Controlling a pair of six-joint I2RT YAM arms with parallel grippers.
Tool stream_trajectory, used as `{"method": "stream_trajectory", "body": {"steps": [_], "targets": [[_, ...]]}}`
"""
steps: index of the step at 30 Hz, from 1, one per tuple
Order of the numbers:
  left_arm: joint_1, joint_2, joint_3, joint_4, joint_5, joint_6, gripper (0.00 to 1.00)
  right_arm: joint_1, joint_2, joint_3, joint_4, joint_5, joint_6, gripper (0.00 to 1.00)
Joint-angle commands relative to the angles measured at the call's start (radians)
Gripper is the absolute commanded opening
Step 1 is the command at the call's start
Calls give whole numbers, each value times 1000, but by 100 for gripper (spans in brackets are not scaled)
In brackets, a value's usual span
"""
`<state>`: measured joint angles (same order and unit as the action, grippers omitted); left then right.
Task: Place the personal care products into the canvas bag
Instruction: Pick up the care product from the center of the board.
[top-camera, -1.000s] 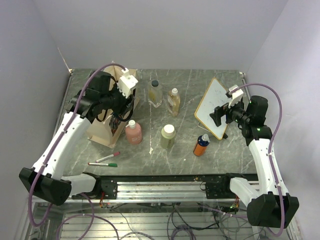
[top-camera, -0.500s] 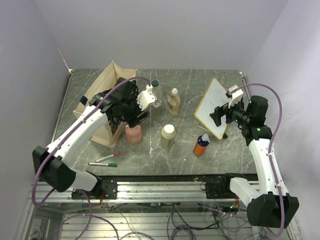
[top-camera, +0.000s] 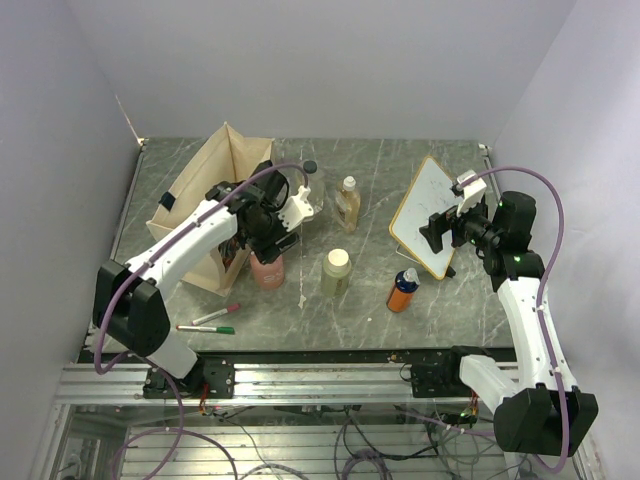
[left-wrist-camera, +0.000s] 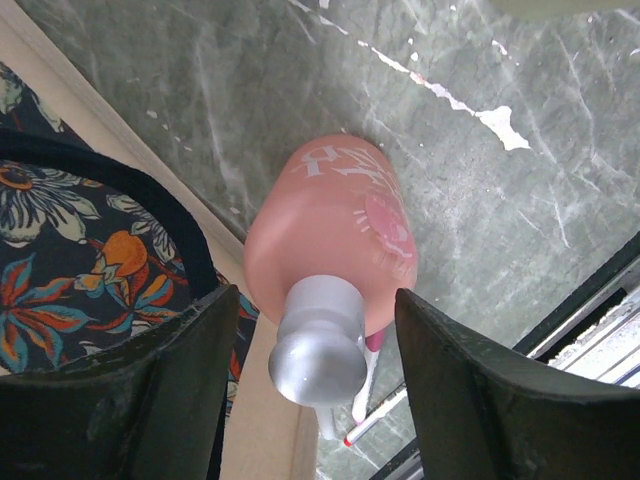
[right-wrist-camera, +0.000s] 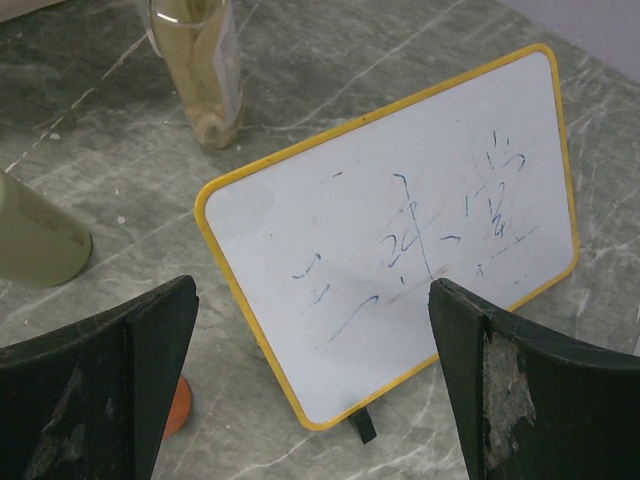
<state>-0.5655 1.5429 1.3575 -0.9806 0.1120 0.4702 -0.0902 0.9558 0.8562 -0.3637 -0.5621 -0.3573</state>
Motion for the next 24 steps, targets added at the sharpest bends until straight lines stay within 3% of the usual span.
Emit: {"method": "stream_trajectory", "body": {"steps": [1, 17, 24], "targets": [[-8, -6, -19, -23, -22, -33, 71, 0, -10, -12, 16, -10, -12, 100], [-8, -52, -35, 9, -16, -44, 50, 1, -2, -11, 7, -25, -18, 100], [-10, -41, -1, -30, 0, -18, 25, 1, -4, -10, 4, -28, -22, 100]]}}
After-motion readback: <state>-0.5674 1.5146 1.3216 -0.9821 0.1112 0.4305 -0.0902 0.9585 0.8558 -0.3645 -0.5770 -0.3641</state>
